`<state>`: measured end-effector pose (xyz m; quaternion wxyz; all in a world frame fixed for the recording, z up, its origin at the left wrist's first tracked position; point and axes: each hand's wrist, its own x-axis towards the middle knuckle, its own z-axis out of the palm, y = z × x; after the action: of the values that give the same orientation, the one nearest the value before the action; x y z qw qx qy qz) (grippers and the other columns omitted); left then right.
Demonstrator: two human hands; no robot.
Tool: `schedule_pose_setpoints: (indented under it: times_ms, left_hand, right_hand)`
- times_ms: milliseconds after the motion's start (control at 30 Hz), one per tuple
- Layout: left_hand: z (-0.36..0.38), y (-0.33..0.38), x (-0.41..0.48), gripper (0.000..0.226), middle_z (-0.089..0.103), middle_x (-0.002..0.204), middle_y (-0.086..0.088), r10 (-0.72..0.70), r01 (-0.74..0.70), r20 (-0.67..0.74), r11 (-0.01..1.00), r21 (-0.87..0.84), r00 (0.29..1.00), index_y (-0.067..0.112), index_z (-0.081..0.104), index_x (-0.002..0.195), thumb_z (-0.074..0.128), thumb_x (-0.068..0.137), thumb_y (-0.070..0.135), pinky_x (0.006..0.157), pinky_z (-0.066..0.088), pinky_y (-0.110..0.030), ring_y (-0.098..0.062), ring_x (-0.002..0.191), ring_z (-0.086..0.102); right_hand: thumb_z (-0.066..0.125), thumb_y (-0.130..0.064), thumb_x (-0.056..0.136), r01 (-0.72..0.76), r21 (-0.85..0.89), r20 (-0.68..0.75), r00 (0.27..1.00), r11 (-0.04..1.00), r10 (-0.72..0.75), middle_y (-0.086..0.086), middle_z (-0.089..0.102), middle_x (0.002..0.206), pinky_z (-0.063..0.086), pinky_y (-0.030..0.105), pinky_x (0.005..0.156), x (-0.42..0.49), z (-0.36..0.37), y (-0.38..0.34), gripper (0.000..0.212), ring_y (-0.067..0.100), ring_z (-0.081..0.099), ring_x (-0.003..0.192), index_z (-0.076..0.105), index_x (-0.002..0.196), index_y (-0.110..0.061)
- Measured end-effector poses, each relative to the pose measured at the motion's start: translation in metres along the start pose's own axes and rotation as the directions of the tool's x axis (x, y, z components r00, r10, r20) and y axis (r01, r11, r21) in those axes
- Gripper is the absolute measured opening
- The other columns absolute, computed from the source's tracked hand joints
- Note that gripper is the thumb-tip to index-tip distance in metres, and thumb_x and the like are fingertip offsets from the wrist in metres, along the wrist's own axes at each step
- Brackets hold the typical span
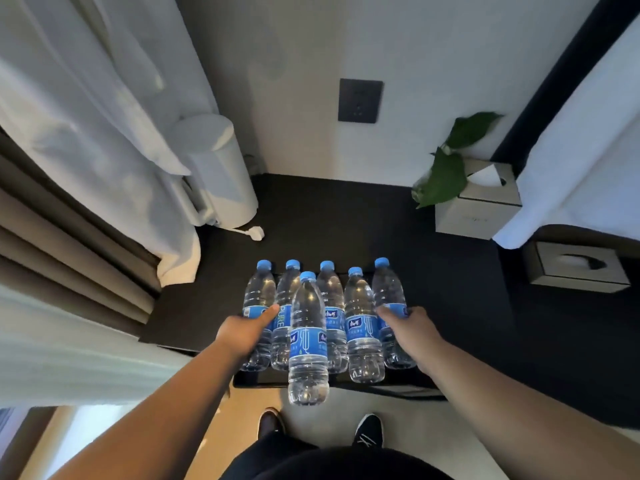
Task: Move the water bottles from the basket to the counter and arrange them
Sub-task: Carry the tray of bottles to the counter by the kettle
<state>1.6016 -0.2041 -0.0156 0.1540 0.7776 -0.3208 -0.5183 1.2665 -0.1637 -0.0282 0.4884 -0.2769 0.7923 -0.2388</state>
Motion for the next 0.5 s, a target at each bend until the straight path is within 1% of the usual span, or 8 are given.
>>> schedule_pose_setpoints:
  times_ms: [100, 167, 233, 300, 333, 400, 433, 500]
  left_hand:
    - [-0.006, 0.009, 0.011, 0.079, 0.079, 0.079, -0.008, 0.034, -0.036, 0.019, 0.994, 0.105, 0.999, 0.012, 0.074, 0.087, 0.081, 0.048, 0.081, 0.079, 0.063, -0.045, -0.028, 0.075, 0.077]
    - [-0.009, 0.017, 0.017, 0.076, 0.077, 0.08, -0.009, 0.082, -0.089, 0.04, 0.967, 0.237, 0.996, 0.013, 0.073, 0.084, 0.072, 0.061, 0.084, 0.076, 0.062, -0.039, -0.027, 0.077, 0.076]
    - [-0.013, 0.025, 0.024, 0.076, 0.075, 0.085, -0.01, 0.142, -0.159, 0.072, 0.896, 0.414, 0.987, 0.012, 0.071, 0.086, 0.059, 0.074, 0.086, 0.076, 0.056, -0.035, -0.026, 0.083, 0.072]
    - [-0.016, 0.031, 0.032, 0.075, 0.074, 0.089, -0.009, 0.164, -0.189, 0.094, 0.865, 0.466, 0.982, 0.012, 0.071, 0.089, 0.055, 0.078, 0.084, 0.073, 0.052, -0.033, -0.025, 0.085, 0.071]
    - [-0.017, 0.032, 0.034, 0.074, 0.074, 0.083, -0.006, 0.171, -0.198, 0.1, 0.872, 0.448, 0.98, 0.012, 0.072, 0.087, 0.057, 0.078, 0.084, 0.067, 0.05, -0.031, -0.022, 0.079, 0.071]
    - [-0.019, 0.033, 0.035, 0.07, 0.069, 0.059, 0.003, 0.216, -0.239, 0.102, 0.872, 0.427, 0.971, 0.014, 0.071, 0.071, 0.058, 0.076, 0.083, 0.053, 0.044, -0.025, -0.01, 0.057, 0.068]
    - [-0.018, 0.034, 0.036, 0.07, 0.064, 0.049, 0.005, 0.245, -0.269, 0.112, 0.858, 0.438, 0.963, 0.015, 0.068, 0.06, 0.059, 0.076, 0.083, 0.049, 0.041, -0.023, -0.005, 0.045, 0.063]
    - [-0.016, 0.037, 0.037, 0.07, 0.056, 0.039, 0.008, 0.27, -0.299, 0.13, 0.832, 0.468, 0.954, 0.019, 0.062, 0.045, 0.059, 0.076, 0.081, 0.046, 0.039, -0.021, -0.002, 0.033, 0.054]
  right_hand:
    - [0.075, -0.062, 0.081, -0.011, -0.036, -0.041, 0.999, 0.999, 0.01, 0.0, 0.069, 0.097, 0.047, 0.03, 0.058, -0.006, 0.006, 0.001, 0.066, 0.016, 0.068, 0.082, 0.051, 0.12, -0.014]
    - [0.076, -0.06, 0.081, -0.033, -0.031, -0.091, 0.995, 0.999, 0.03, 0.0, 0.069, 0.095, 0.049, 0.03, 0.057, -0.01, 0.012, 0.001, 0.063, 0.016, 0.069, 0.079, 0.051, 0.118, -0.015]
    - [0.077, -0.059, 0.08, -0.049, -0.002, -0.132, 0.99, 0.999, 0.048, 0.0, 0.07, 0.093, 0.051, 0.029, 0.055, -0.014, 0.019, -0.001, 0.06, 0.016, 0.07, 0.076, 0.053, 0.115, -0.017]
    - [0.078, -0.058, 0.08, -0.052, 0.016, -0.159, 0.986, 0.999, 0.054, -0.001, 0.07, 0.093, 0.05, 0.029, 0.056, -0.017, 0.025, -0.003, 0.057, 0.016, 0.07, 0.077, 0.054, 0.113, -0.018]
    - [0.078, -0.057, 0.08, -0.057, 0.016, -0.174, 0.983, 0.998, 0.059, -0.001, 0.07, 0.093, 0.05, 0.03, 0.056, -0.019, 0.026, -0.003, 0.056, 0.016, 0.07, 0.077, 0.055, 0.113, -0.018]
    - [0.078, -0.057, 0.081, -0.071, 0.008, -0.202, 0.977, 0.997, 0.071, -0.002, 0.07, 0.093, 0.048, 0.03, 0.056, -0.021, 0.028, -0.003, 0.055, 0.016, 0.069, 0.077, 0.056, 0.113, -0.018]
    - [0.078, -0.057, 0.081, -0.074, 0.002, -0.214, 0.974, 0.997, 0.073, -0.002, 0.071, 0.092, 0.048, 0.03, 0.057, -0.022, 0.028, -0.004, 0.055, 0.016, 0.069, 0.077, 0.057, 0.113, -0.018]
    - [0.078, -0.057, 0.082, -0.074, -0.019, -0.23, 0.971, 0.997, 0.068, -0.004, 0.07, 0.092, 0.047, 0.029, 0.056, -0.024, 0.027, -0.005, 0.054, 0.014, 0.068, 0.077, 0.059, 0.113, -0.017]
